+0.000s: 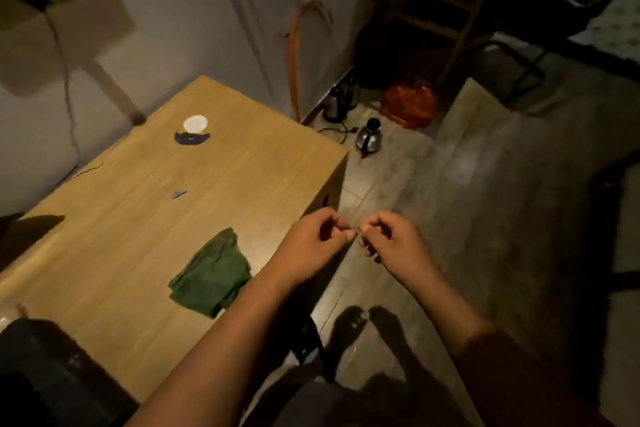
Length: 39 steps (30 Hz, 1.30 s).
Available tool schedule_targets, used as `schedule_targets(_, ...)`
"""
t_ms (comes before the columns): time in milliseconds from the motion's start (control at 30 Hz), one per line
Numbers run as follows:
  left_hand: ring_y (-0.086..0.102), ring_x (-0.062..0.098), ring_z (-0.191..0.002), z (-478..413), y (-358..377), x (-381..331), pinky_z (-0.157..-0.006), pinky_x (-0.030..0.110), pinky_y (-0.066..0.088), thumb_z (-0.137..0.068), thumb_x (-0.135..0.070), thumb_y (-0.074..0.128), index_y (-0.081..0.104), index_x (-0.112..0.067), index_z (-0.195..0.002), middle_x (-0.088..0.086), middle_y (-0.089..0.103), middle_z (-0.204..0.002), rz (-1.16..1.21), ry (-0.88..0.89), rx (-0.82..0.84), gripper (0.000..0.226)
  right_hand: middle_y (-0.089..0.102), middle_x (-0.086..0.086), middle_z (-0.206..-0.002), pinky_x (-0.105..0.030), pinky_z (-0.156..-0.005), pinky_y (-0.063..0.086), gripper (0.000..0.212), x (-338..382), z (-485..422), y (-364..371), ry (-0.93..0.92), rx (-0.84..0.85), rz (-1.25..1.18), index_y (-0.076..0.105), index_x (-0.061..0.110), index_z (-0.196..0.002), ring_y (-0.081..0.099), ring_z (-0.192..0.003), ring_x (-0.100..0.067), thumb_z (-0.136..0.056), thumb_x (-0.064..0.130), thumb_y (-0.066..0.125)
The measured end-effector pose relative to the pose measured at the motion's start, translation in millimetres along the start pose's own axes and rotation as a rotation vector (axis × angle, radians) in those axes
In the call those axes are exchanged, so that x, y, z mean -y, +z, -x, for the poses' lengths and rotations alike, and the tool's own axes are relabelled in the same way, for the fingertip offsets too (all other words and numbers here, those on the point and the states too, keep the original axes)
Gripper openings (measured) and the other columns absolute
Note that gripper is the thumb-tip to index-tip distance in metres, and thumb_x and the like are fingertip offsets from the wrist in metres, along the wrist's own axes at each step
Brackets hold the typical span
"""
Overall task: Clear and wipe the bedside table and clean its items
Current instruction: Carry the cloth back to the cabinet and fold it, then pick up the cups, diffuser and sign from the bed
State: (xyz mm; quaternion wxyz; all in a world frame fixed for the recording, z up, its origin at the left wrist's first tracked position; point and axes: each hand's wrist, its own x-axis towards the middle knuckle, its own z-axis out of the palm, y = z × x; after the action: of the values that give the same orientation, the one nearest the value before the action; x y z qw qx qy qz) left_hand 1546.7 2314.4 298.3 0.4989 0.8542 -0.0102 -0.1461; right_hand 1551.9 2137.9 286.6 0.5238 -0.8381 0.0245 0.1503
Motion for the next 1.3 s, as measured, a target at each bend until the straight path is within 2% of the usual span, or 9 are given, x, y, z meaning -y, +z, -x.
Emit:
schedule_targets(67,0.066,0.023,-0.078,8,46,-36,-0.077,0.040,0.054,-0.087,-0.026,0.068,0.065,-0.017,-0.092,0.009,0.069,-0.086,-0.027,0.088,0.119,0.011,0.070,0.003,-0.070,-0.012,-0.051,0.047,0.015,-26,45,-43,0.035,-0.145,-0.076,0.065,0.027,-0.076,0.063,-0.058,-0.002,-0.089,0.023,0.059)
schedule_targets(167,0.066,0.030,-0.079,30,118,-88,-0.079,0.049,0.055,-0.089,-0.022,0.066,0.066,-0.014,-0.093,0.010,0.068,-0.086,-0.080,0.218,0.245,0.010,0.070,0.003,-0.070,-0.018,-0.054,0.046,0.016,-69,121,-102,0.109,-0.351,-0.160,0.065,0.029,-0.077,0.063,-0.058,-0.003,-0.090,0.023,0.058)
schedule_targets(367,0.066,0.016,-0.077,115,298,-198,-0.074,0.034,0.054,-0.091,-0.026,0.062,0.064,-0.020,-0.093,0.000,0.068,-0.085,-0.231,0.506,0.562,0.007,0.067,0.005,-0.066,-0.018,-0.053,0.048,0.011,-153,346,-220,0.251,-0.869,-0.187,0.065,0.021,-0.080,0.060,-0.053,0.002,-0.088,0.014,0.060)
schedule_targets(533,0.060,0.006,-0.073,211,461,-269,-0.066,0.024,0.046,-0.091,-0.030,0.062,0.065,-0.021,-0.097,-0.006,0.066,-0.086,-0.412,0.798,0.881,0.011,0.070,0.004,-0.080,-0.030,-0.068,0.053,0.010,-215,535,-271,0.494,-1.187,-0.090,0.066,0.020,-0.089,0.067,-0.076,-0.015,-0.089,0.029,0.060)
schedule_targets(633,0.054,0.001,-0.070,277,559,-293,-0.060,0.016,0.038,-0.090,-0.028,0.063,0.065,-0.020,-0.096,-0.006,0.063,-0.085,-0.519,0.914,1.044,0.011,0.066,0.005,-0.085,-0.022,-0.068,0.046,0.014,-255,627,-284,0.651,-1.321,-0.132,0.064,0.020,-0.098,0.062,-0.082,-0.015,-0.092,0.032,0.060)
schedule_targets(900,0.058,0.008,-0.080,411,807,-340,-0.063,0.015,0.038,-0.093,-0.030,0.056,0.062,-0.019,-0.101,-0.004,0.064,-0.095,-0.713,1.161,1.338,0.015,0.061,0.000,-0.098,-0.037,-0.090,0.051,0.020,-387,818,-344,1.031,-1.408,-0.146,0.061,0.020,-0.107,0.059,-0.092,-0.015,-0.094,0.035,0.057)
schedule_targets(1067,0.061,0.011,-0.081,497,958,-395,-0.072,0.021,0.046,-0.094,-0.031,0.053,0.064,-0.019,-0.091,-0.002,0.064,-0.090,-0.819,1.208,1.479,0.017,0.060,0.006,-0.091,-0.032,-0.081,0.051,0.012,-454,927,-425,1.208,-1.346,-0.146,0.058,0.026,-0.099,0.059,-0.088,-0.015,-0.092,0.036,0.056)
schedule_targets(1167,0.058,0.011,-0.078,549,1031,-432,-0.070,0.023,0.045,-0.091,-0.030,0.057,0.055,-0.024,-0.077,-0.007,0.056,-0.080,-0.887,1.280,1.544,0.015,0.062,-0.004,-0.113,-0.037,-0.092,0.049,0.032,-487,991,-466,1.326,-1.251,-0.185,0.056,0.020,-0.117,0.059,-0.104,-0.023,-0.093,0.040,0.050)
schedule_targets(1300,0.057,0.013,-0.078,606,1132,-473,-0.074,0.026,0.046,-0.093,-0.029,0.053,0.061,-0.017,-0.089,-0.003,0.057,-0.084,-0.971,1.405,1.553,0.015,0.062,-0.003,-0.114,-0.040,-0.093,0.050,0.037,-537,1066,-518,1.402,-1.297,-0.224,0.054,0.021,-0.121,0.059,-0.102,-0.022,-0.091,0.044,0.052)
